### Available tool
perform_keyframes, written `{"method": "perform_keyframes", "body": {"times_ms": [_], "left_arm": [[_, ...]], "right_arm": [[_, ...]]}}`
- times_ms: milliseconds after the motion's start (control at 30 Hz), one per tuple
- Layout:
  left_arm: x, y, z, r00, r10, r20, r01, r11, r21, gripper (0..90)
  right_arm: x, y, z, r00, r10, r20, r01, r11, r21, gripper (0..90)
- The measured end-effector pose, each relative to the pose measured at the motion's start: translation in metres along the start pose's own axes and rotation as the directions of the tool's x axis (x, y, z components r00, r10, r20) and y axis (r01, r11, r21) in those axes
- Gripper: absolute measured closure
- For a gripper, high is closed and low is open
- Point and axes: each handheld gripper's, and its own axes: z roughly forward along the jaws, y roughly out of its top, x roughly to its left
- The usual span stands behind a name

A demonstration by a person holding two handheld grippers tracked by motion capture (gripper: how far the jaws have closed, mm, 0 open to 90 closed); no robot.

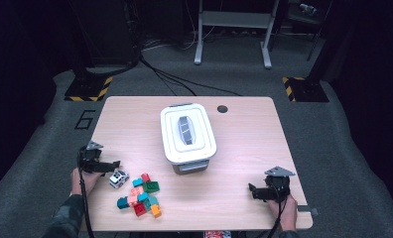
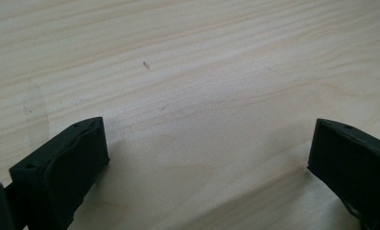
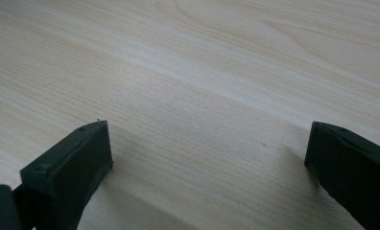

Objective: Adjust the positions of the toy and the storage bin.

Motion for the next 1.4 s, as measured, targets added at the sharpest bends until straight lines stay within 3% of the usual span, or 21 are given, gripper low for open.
{"method": "perform_keyframes", "body": {"times_ms": [33, 200, 333, 400, 533, 567, 700, 867, 1067, 1167, 1400], "left_arm": [[-0.001, -0.002, 0.001, 1.0, -0.005, -0.006, 0.005, 0.9998, -0.021, 0.0], [-0.001, -0.002, -0.001, 1.0, -0.006, -0.004, 0.006, 0.9999, -0.013, 0.0], [-0.004, -0.002, 0.0, 0.9999, -0.006, -0.009, 0.006, 0.9997, -0.024, 0.0], [-0.004, -0.002, 0.0, 0.9999, -0.007, -0.007, 0.007, 0.9997, -0.024, 0.0], [-0.005, -0.001, 0.001, 1.0, -0.005, -0.007, 0.005, 0.9997, -0.024, 0.0], [-0.004, -0.001, 0.001, 1.0, -0.004, -0.004, 0.004, 0.9998, -0.021, 0.0], [-0.005, -0.001, 0.0, 1.0, -0.003, -0.005, 0.003, 0.9999, -0.013, 0.1], [-0.005, -0.001, 0.0, 1.0, -0.002, -0.004, 0.002, 0.9999, -0.014, 0.1], [-0.005, -0.001, 0.0, 1.0, -0.003, -0.005, 0.003, 0.9999, -0.014, 0.2], [-0.005, -0.001, 0.0, 1.0, -0.001, -0.004, 0.001, 0.9999, -0.013, 0.1], [-0.005, -0.001, 0.0, 1.0, -0.001, -0.004, 0.001, 0.9999, -0.013, 0.1]], "right_arm": [[0.0, 0.0, 0.0, 1.0, -0.001, 0.002, 0.001, 1.0, 0.001, 1.5], [-0.001, 0.001, 0.001, 0.9999, -0.016, 0.001, 0.016, 1.0, 0.001, 1.1], [0.002, 0.002, 0.002, 0.9997, 0.02, 0.011, -0.02, 1.0, 0.01, 0.0], [0.001, 0.004, 0.002, 0.9999, 0.01, 0.013, -0.011, 1.0, 0.027, 0.0], [0.003, 0.011, 0.003, 0.9977, 0.061, 0.031, -0.063, 0.995, 0.08, 0.0], [0.002, 0.013, 0.003, 0.998, 0.061, 0.017, -0.062, 0.995, 0.081, 0.0], [0.005, 0.027, -0.007, 0.9934, 0.115, -0.007, -0.114, 0.992, 0.055, 0.0], [0.013, 0.056, -0.023, 0.9896, 0.141, -0.03, -0.141, 0.99, 0.006, 0.0], [0.042, 0.104, -0.038, 0.9919, 0.106, -0.07, -0.11, 0.992, -0.06, 0.0], [0.057, 0.126, -0.041, 0.9944, 0.062, -0.085, -0.069, 0.995, -0.078, 0.3], [0.099, 0.169, -0.037, 0.993, -0.015, -0.117, 0.006, 0.996, -0.084, 1.0]]}}
